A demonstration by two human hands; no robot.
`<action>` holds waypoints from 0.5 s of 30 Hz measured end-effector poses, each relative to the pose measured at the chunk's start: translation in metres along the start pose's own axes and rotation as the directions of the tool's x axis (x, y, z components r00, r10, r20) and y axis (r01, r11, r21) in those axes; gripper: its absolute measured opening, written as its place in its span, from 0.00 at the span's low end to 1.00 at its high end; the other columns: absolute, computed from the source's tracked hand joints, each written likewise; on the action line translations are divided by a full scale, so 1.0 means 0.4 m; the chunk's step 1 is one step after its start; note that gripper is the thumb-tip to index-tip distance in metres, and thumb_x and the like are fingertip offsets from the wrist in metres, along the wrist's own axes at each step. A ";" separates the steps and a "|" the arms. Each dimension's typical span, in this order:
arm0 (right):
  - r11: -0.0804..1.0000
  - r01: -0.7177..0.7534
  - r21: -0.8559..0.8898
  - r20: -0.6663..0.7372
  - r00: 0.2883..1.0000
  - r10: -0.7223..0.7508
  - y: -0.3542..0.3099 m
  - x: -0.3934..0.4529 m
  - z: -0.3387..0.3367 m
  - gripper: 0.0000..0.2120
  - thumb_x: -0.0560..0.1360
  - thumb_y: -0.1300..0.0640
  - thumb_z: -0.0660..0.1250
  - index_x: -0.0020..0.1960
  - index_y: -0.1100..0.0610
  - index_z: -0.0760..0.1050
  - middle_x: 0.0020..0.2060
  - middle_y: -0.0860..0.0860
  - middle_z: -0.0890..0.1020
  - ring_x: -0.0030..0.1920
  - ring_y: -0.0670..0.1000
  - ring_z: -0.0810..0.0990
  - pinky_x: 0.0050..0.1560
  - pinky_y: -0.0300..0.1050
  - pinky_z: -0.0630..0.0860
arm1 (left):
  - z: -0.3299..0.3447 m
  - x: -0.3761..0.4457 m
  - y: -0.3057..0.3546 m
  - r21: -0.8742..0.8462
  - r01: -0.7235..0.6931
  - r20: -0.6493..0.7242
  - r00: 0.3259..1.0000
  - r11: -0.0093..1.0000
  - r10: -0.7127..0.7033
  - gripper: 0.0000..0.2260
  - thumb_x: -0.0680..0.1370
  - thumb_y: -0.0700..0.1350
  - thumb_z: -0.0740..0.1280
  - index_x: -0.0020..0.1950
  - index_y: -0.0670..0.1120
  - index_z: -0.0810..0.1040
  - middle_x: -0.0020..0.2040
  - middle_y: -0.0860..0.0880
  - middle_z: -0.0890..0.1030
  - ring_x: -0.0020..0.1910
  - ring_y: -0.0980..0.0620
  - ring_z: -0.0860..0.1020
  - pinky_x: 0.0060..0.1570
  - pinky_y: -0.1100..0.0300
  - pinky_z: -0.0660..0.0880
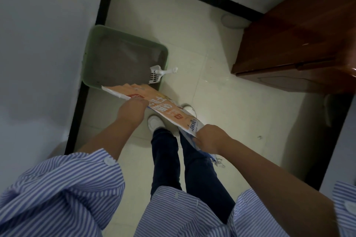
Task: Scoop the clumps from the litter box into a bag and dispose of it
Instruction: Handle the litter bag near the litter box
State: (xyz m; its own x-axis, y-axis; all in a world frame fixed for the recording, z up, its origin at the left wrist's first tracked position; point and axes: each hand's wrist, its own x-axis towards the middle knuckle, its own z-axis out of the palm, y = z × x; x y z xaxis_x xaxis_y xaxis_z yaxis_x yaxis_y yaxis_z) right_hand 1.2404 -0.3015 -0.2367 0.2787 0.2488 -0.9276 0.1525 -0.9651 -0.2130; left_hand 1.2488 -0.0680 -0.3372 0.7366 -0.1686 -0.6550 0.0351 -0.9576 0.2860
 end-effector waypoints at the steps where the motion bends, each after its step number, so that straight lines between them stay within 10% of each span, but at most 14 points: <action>1: 1.000 0.006 0.003 0.006 1.000 -0.006 -0.004 0.004 0.000 0.17 0.81 0.55 0.52 0.61 0.64 0.72 0.58 0.58 0.78 0.58 0.55 0.76 0.53 0.40 0.69 | -0.003 0.001 -0.006 0.003 -0.002 -0.005 1.000 1.000 0.002 0.15 0.76 0.34 0.60 0.60 0.42 0.77 0.60 0.41 0.76 0.61 0.44 0.73 0.58 0.53 0.70; 11: 0.999 0.026 0.025 -0.011 1.000 -0.026 -0.037 0.044 0.002 0.16 0.81 0.58 0.52 0.63 0.63 0.71 0.60 0.58 0.77 0.59 0.55 0.76 0.55 0.40 0.70 | -0.070 0.011 -0.091 0.058 -0.041 -0.149 0.988 0.998 0.049 0.16 0.73 0.30 0.62 0.59 0.37 0.78 0.62 0.38 0.76 0.63 0.39 0.72 0.61 0.49 0.70; 15: 0.996 0.028 0.086 -0.058 0.998 -0.023 -0.029 0.057 0.005 0.17 0.81 0.55 0.52 0.62 0.64 0.72 0.58 0.59 0.78 0.58 0.56 0.76 0.49 0.39 0.69 | -0.114 0.031 -0.140 0.111 -0.034 -0.280 0.958 0.993 0.064 0.17 0.71 0.29 0.62 0.57 0.40 0.81 0.50 0.36 0.81 0.52 0.36 0.78 0.47 0.45 0.77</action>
State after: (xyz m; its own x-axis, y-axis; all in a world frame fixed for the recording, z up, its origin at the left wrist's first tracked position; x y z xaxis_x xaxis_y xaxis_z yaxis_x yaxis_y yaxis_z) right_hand 1.2432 -0.2846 -0.2561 0.3299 0.2754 -0.9030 0.0786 -0.9612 -0.2645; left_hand 1.2868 -0.0056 -0.3293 0.8967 -0.1574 -0.4136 -0.0651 -0.9714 0.2284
